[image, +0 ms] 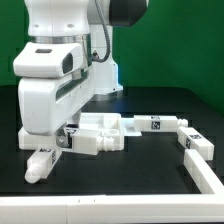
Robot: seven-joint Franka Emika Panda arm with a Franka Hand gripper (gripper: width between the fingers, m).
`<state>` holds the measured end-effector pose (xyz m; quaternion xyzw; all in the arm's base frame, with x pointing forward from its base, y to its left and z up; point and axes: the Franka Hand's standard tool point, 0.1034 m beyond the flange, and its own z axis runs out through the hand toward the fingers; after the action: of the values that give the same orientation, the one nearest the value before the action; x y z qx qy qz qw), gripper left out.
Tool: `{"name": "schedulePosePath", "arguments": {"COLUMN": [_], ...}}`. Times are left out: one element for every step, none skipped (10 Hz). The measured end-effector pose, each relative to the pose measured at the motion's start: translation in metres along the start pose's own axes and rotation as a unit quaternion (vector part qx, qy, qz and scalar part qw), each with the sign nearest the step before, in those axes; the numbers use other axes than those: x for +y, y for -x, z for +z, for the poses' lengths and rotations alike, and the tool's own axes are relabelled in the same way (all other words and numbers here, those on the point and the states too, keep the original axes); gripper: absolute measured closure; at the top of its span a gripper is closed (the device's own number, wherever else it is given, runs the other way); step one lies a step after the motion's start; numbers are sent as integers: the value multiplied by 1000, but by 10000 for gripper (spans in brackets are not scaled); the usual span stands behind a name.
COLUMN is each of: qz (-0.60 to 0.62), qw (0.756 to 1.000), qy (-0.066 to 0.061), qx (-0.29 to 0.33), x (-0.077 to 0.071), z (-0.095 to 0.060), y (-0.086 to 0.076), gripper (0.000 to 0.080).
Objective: Assemble desk
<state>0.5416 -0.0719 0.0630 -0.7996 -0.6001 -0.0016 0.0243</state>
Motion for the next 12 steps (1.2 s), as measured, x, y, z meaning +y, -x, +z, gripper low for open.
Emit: {"name": "schedulePosePath", "arguments": {"qz": [-28,-89,-166,-201,-203,-239,-258,-306,-401,-495,-534,-550], "qw": [999,996,986,979,979,971,965,951,914,865,841,831], "qy": [-16,-20,-25,-31,-32,-33,-34,-36,-54,-72,-82,-82], "qx": [-1,-1,2,7,8,2,1,-1,7,27,41,32], "x": [-5,-9,-16,-19,-18,-19,-19,-19,-28,-40,-40,-38], "z": [-7,-14,-18,-19,-18,-17,-17,-17,-13,-12,-19,-17], "y": [12,30,55,73,81,81,83,86,94,110,124,125], "gripper": [518,518,517,517,517,517,517,517,517,517,517,517]}}
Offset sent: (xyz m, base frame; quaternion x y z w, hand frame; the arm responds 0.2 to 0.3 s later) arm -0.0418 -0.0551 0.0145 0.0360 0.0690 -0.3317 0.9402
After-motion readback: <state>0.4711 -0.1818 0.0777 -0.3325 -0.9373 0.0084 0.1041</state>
